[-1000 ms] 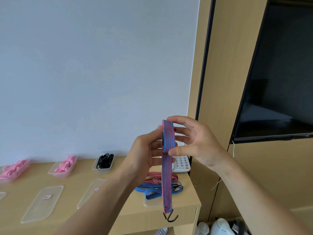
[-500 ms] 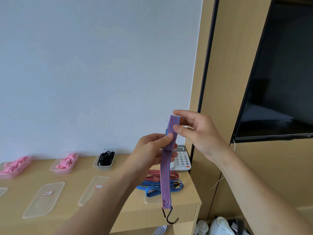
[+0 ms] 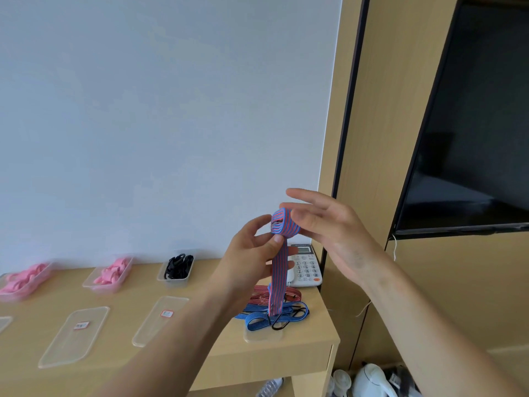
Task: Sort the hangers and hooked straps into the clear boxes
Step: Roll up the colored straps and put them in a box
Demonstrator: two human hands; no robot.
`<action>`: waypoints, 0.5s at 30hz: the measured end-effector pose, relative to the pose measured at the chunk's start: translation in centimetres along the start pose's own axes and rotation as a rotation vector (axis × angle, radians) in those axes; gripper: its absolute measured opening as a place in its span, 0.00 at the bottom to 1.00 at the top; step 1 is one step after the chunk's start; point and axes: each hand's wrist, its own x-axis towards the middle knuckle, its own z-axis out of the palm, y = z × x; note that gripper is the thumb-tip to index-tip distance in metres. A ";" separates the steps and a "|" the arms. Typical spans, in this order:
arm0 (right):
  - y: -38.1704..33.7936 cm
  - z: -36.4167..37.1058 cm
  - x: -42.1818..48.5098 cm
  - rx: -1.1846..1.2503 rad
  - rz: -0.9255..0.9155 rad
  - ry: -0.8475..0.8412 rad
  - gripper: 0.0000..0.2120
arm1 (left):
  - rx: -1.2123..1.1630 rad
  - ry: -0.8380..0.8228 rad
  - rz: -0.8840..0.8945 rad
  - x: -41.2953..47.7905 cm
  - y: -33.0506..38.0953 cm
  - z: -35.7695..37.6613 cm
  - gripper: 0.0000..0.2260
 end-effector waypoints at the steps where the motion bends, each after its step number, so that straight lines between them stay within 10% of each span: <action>1: -0.1 -0.3 -0.1 -0.002 0.037 -0.027 0.25 | 0.001 0.003 -0.006 0.0 0.0 0.0 0.21; 15: -0.3 -0.8 -0.6 -0.180 -0.175 -0.060 0.33 | -0.034 -0.012 -0.166 -0.3 1.1 0.2 0.15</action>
